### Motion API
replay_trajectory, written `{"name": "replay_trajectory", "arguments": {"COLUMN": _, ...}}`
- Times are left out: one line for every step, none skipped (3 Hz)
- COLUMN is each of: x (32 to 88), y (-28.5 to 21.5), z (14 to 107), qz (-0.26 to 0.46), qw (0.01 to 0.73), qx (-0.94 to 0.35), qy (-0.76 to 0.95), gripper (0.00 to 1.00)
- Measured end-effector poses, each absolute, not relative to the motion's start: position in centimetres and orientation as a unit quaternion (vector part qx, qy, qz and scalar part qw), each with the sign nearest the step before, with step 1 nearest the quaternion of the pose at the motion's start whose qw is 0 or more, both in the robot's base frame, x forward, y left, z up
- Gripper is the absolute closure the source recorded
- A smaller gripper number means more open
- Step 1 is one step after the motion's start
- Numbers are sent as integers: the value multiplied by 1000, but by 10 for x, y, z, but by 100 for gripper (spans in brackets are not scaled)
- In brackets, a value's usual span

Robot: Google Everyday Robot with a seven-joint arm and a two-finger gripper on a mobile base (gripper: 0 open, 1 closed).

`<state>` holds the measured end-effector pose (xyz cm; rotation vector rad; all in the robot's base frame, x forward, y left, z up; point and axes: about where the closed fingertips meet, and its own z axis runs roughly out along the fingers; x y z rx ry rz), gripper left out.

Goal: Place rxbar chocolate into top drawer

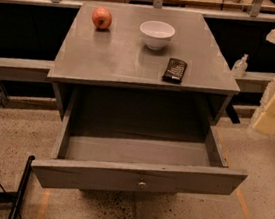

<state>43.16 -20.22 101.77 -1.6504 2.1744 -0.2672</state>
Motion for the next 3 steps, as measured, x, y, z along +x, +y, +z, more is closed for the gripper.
{"name": "replay_trajectory", "arguments": {"x": 432, "y": -202, "z": 1018, "qz": -96, "qw": 198, "qx": -590, "qy": 777, "gripper": 0}}
{"name": "replay_trajectory", "arguments": {"x": 435, "y": -198, "z": 1022, "qz": -86, "qw": 209, "qx": -593, "qy": 773, "gripper": 0}}
{"name": "replay_trajectory", "arguments": {"x": 483, "y": -188, "z": 1030, "qz": -76, "qw": 216, "qx": -624, "qy": 747, "gripper": 0}}
